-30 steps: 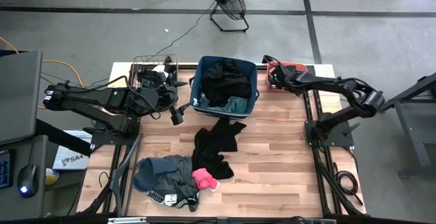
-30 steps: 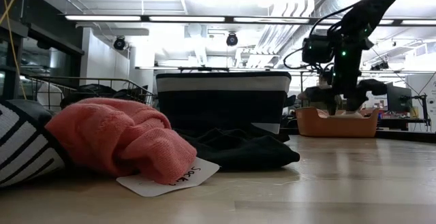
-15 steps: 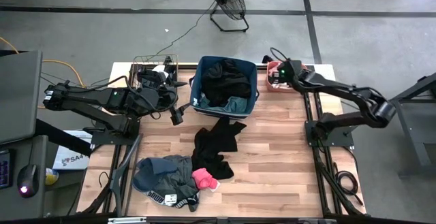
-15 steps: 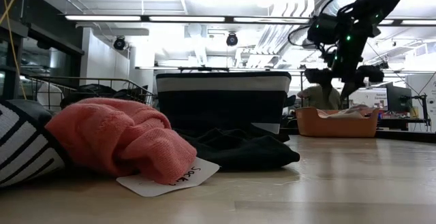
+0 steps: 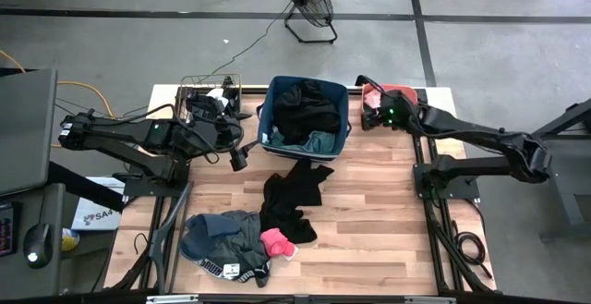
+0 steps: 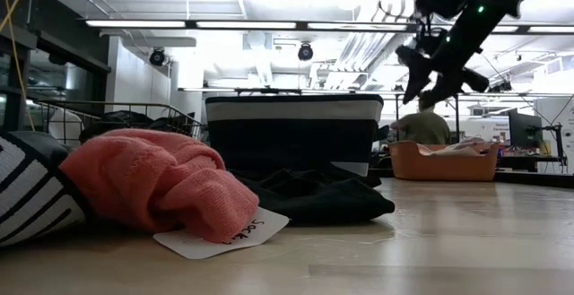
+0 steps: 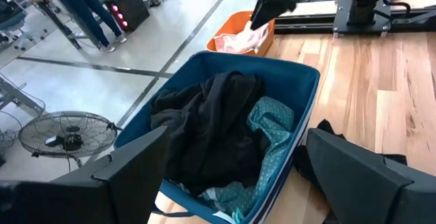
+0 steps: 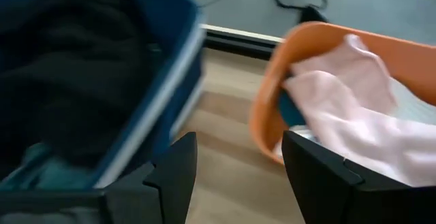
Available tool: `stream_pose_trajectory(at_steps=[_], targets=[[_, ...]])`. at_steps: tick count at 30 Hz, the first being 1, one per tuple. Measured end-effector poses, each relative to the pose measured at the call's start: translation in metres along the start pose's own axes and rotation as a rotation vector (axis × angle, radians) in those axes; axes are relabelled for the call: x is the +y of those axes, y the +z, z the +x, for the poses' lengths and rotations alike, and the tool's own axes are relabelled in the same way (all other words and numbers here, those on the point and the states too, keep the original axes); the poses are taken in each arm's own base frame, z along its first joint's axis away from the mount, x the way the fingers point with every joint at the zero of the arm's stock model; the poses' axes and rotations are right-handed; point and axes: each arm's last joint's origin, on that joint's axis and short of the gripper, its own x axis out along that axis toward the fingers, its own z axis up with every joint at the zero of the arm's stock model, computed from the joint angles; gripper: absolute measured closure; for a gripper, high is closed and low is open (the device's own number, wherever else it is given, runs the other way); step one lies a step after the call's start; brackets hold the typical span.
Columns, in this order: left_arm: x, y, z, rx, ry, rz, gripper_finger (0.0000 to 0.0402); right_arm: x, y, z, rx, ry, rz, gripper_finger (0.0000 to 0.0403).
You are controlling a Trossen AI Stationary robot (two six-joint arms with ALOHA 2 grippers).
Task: Pick & Place Cloths
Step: Put the black underwear into the wire basket
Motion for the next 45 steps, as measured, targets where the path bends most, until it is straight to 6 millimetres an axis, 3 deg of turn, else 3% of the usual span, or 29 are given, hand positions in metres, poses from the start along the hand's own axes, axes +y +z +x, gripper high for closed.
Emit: stream_pose_trajectory(at_steps=[19,26,37,45], targets=[[0.000,-0.010,0.000,0.084,0.005,-0.020,0.0062,0.070,-0.059,-0.062,0.001,0.477,-0.485,0.0197],[0.001,-0.010,0.000,0.084,0.005,-0.020,0.0062,0.088,-0.074,-0.073,-0.037,0.604,-0.603,0.0197],[0.000,-0.010,0.000,0.084,0.005,-0.020,0.0062,0.130,-0.120,-0.043,-0.062,0.674,-0.981,0.0197],[0.001,-0.010,0.000,0.084,0.005,-0.020,0.0062,0.158,-0.141,-0.017,-0.195,0.745,-1.059,0.0197]])
